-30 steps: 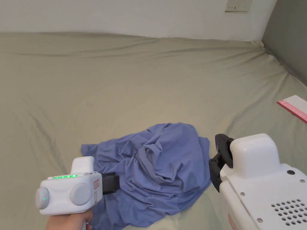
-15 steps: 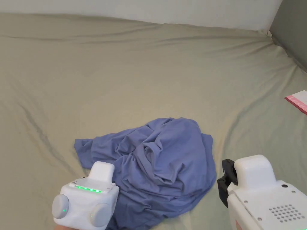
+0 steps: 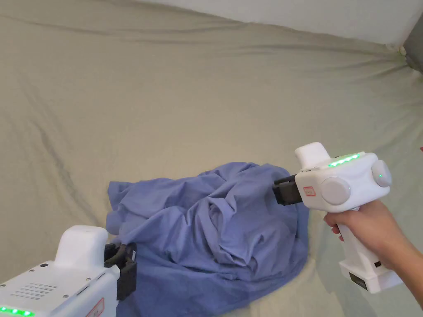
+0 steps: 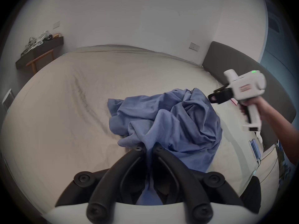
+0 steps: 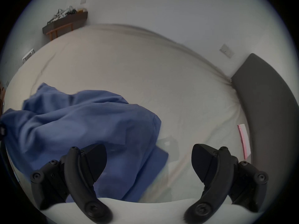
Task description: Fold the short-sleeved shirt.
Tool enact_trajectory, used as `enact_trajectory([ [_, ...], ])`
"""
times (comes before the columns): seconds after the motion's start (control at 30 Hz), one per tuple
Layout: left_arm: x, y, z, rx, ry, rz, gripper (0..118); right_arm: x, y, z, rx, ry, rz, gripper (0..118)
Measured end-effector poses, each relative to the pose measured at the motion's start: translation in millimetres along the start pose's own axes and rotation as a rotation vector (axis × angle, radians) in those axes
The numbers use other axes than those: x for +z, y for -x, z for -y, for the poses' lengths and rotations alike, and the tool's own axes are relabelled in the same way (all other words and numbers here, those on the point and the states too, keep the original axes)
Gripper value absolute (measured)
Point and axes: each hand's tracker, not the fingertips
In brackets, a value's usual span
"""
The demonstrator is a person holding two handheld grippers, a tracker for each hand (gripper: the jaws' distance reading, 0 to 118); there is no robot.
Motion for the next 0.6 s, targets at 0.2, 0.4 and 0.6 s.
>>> enact_trajectory([
  [0.2, -3, 11, 20, 0.002, 0.048, -0.004, 5, -76, 12, -11, 0.109, 0.077, -0.033, 110],
  [0.4, -21, 16, 26, 0.001, 0.076, -0.025, 5, -42, 21, -10, 0.064, 0.004, -0.262, 13],
  [0.6, 7, 19, -2, 0.012, -0.048, -0.040, 5, 7, 25, -2, 0.090, -0.038, -0.041, 13],
])
